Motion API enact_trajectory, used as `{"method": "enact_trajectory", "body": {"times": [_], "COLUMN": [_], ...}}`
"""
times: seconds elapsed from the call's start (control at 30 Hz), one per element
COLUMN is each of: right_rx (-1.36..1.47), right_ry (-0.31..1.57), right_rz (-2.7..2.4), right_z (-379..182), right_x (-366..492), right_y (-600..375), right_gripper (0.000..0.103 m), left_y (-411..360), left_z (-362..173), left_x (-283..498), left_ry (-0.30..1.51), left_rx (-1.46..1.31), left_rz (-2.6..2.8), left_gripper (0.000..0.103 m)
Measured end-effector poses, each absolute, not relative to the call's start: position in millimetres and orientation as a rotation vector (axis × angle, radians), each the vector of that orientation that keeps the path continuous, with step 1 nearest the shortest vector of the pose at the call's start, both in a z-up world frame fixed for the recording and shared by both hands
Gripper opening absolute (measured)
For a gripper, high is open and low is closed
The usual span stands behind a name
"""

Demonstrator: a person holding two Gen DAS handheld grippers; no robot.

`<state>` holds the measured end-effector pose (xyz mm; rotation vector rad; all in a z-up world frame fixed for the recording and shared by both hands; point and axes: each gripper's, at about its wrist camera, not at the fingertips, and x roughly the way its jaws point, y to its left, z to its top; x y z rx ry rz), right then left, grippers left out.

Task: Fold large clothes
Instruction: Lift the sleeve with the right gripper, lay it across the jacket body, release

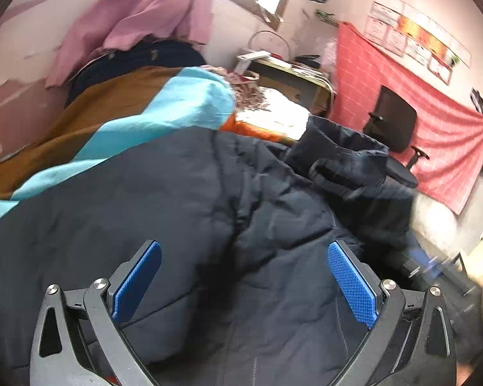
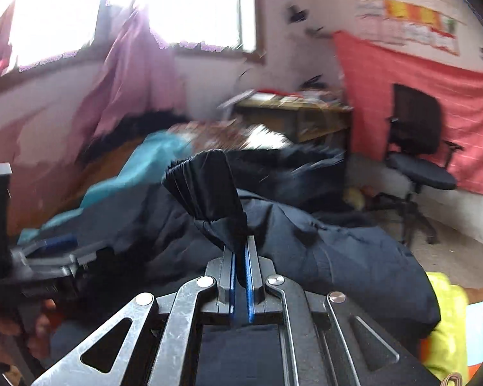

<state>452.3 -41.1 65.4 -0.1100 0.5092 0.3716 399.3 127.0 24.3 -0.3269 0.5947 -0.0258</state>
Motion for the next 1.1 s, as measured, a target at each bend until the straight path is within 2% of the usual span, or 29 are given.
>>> {"method": "enact_trajectory", "body": {"times": [0.07, 0.17, 0.2, 0.23, 0.27, 0.3, 0.47, 0.57, 0.67, 0.7, 0.73, 0.83, 0.9, 1.1], "right_rx": [-0.122, -0.099, -0.058, -0.038, -0.032, -0.039, -0.035, -0.072, -0.077, -0.042, -0.005, 0.067, 0.122, 0.100], "right_ry": [0.549, 0.665, 0.745, 0.784, 0.813, 0.825, 0.747, 0.640, 0.633, 0.646, 0.671, 0.764, 0.808, 0.838], "right_rz": [0.386, 0.424, 0.490, 0.516, 0.528, 0.547, 0.599, 0.463, 0.244, 0.180, 0.124, 0.034, 0.039, 0.036], "right_z": [46.3, 10.8, -4.3, -13.9, -20.4, -26.0, -9.4, 7.0, 5.8, 1.7, -5.5, -32.9, -48.8, -63.6], "right_x": [459.6, 470.0, 479.7, 481.2, 482.9, 480.9, 455.5, 441.8, 457.0, 465.0, 474.4, 497.2, 505.4, 511.0], "right_y": [-23.4, -11.1, -10.8, -12.8, -15.3, -20.3, -74.6, -136.7, -188.1, -210.6, -232.3, -274.0, -288.7, -282.1], "right_gripper": [0.006, 0.013, 0.030, 0.056, 0.073, 0.094, 0.093, 0.093, 0.092, 0.079, 0.057, 0.029, 0.022, 0.022], "left_y": [132.8, 133.9, 131.9, 130.4, 126.0, 123.5, 77.2, 47.5, 20.8, 13.2, 8.8, 2.6, 7.1, 17.4], "left_z": [21.4, 17.4, 15.9, 14.1, 12.0, 10.0, -7.1, -21.8, -39.8, -46.6, -52.3, -77.6, -91.8, -93.3], "left_x": [399.2, 401.0, 400.8, 402.2, 401.8, 405.1, 421.1, 435.3, 451.9, 458.1, 463.1, 480.0, 487.0, 484.3], "left_ry": [0.593, 0.588, 0.583, 0.580, 0.571, 0.570, 0.611, 0.660, 0.734, 0.762, 0.785, 0.893, 0.943, 0.923], "left_rx": [-0.342, -0.341, -0.340, -0.341, -0.346, -0.348, -0.266, -0.193, -0.112, -0.081, -0.060, 0.004, -0.014, -0.038], "left_rz": [-0.012, -0.001, -0.002, -0.005, -0.019, -0.030, -0.133, -0.135, -0.097, -0.075, -0.059, -0.005, -0.009, -0.012], "left_gripper": [0.102, 0.102, 0.102, 0.102, 0.102, 0.102, 0.102, 0.102, 0.102, 0.102, 0.102, 0.102, 0.102, 0.102]}}
